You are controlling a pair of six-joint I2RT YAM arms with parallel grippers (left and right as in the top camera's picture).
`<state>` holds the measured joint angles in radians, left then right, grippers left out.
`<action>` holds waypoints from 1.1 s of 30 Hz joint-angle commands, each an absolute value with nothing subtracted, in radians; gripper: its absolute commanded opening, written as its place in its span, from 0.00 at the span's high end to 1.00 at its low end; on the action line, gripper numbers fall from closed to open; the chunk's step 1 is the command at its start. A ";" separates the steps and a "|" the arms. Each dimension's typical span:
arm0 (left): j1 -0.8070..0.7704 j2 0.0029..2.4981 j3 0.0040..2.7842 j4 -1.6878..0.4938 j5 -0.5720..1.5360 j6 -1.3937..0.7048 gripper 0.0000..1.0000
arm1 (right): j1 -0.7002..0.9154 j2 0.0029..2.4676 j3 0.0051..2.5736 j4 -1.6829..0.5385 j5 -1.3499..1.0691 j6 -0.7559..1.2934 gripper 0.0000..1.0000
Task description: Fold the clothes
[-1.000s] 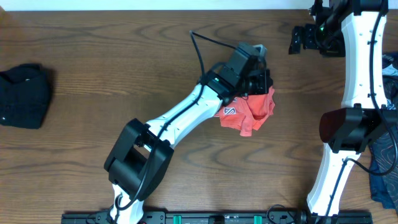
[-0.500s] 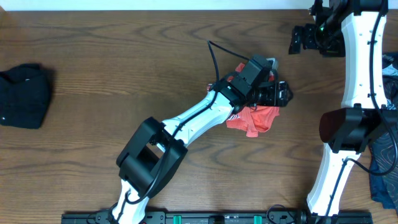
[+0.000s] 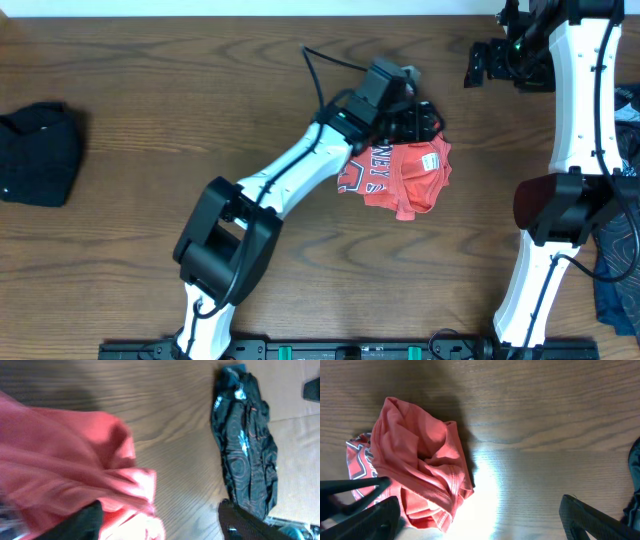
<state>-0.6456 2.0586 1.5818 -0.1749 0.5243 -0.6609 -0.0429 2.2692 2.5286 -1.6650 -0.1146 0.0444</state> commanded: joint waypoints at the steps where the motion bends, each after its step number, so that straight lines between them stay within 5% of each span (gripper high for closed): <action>1: -0.605 2.011 1.609 -0.245 0.536 -0.645 0.38 | -0.038 2.243 2.524 -1.668 -0.116 0.052 0.01; 12: -0.511 2.012 1.608 -0.584 0.542 -0.560 0.37 | -0.038 2.243 2.524 -1.665 -0.117 0.060 0.01; 33: -0.774 2.111 1.608 -0.443 0.551 -0.566 0.33 | -0.038 2.243 2.524 -1.685 -0.117 0.059 0.01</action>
